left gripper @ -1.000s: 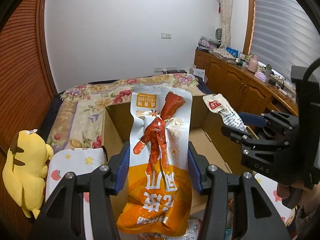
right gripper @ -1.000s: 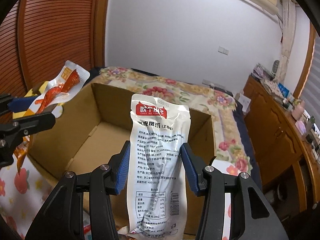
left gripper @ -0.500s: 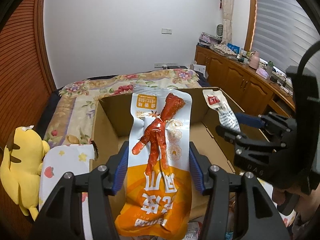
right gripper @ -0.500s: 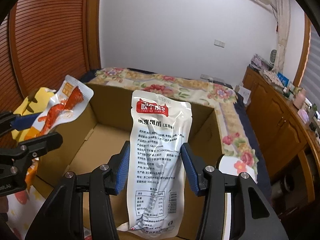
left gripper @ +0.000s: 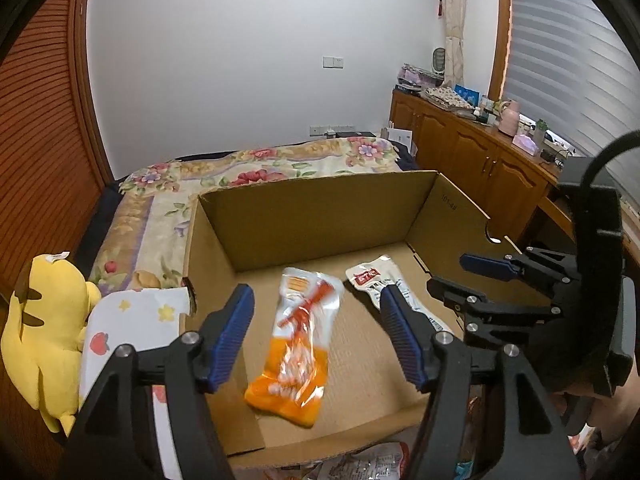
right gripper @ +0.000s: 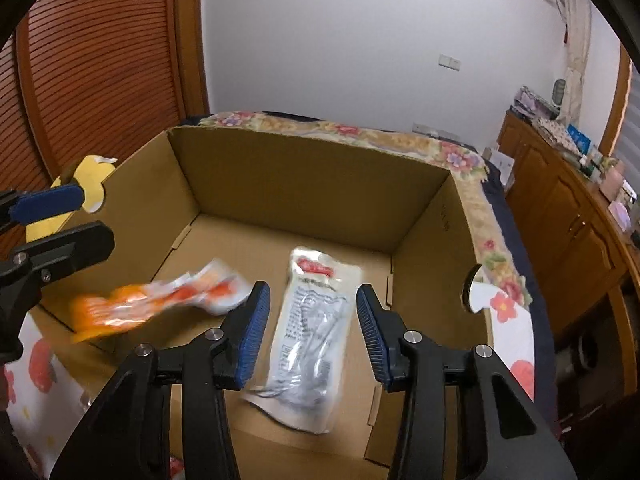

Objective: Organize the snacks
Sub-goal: 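Withdraw both tools from the box back toward the remaining snacks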

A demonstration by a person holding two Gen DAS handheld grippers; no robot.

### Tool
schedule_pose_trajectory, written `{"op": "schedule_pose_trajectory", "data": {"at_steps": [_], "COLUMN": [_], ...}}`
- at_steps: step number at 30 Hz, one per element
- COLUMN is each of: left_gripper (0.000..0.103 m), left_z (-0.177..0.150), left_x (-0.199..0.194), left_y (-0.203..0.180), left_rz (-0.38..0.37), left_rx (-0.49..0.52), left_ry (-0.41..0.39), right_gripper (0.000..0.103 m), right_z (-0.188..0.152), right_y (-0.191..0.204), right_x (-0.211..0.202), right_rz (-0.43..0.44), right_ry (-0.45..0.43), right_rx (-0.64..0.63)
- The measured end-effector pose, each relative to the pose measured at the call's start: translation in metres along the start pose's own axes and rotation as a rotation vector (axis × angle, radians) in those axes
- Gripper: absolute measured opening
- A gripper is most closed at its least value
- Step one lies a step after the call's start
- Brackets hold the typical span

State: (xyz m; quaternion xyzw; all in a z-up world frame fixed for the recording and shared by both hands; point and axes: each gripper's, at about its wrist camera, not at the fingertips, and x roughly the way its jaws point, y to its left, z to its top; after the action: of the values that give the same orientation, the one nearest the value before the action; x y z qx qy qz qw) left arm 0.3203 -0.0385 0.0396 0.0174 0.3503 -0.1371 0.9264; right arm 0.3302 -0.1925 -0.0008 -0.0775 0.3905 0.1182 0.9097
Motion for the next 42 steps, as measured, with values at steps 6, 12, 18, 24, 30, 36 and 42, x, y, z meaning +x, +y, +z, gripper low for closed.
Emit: {"op": "schedule_pose_trajectory", "data": {"at_steps": [6,12,18,24,30,36,42], "left_gripper": [0.078,0.078,0.103,0.103,0.103,0.103,0.103], "left_z": [-0.011,-0.023,-0.038,-0.058,-0.085,-0.117,-0.148], "left_x": [-0.019,-0.047,-0.073,-0.088,-0.092,-0.088,-0.083], "left_y": [-0.001,-0.008,-0.011,-0.013,-0.015,-0.022,-0.031], "left_rz": [-0.014,-0.042,-0.045,-0.071,-0.09,-0.088,-0.085], "left_rx": [0.016,0.043,0.047,0.046,0.039,0.049,0.059], "left_ry": [-0.048,-0.113,-0.182,-0.193,-0.18,-0.14,-0.104], "right_gripper": [0.045,0.045,0.045,0.062,0.063,0.063,0.063], "right_z": [-0.013,-0.03,-0.049,-0.076,-0.111,-0.146,-0.169], "right_y": [0.001,-0.006,-0.008,-0.01,-0.015,-0.017,-0.017], "right_x": [-0.025,-0.063,-0.102,-0.124,-0.123,-0.105,-0.091], "right_rz": [0.062,0.121,0.15,0.162,0.162,0.165,0.183], "right_ry": [-0.057,-0.124,-0.184,-0.2,-0.164,-0.093,-0.04], "right_rx": [0.0,0.012,-0.007,-0.02,-0.017,-0.019,-0.015]}}
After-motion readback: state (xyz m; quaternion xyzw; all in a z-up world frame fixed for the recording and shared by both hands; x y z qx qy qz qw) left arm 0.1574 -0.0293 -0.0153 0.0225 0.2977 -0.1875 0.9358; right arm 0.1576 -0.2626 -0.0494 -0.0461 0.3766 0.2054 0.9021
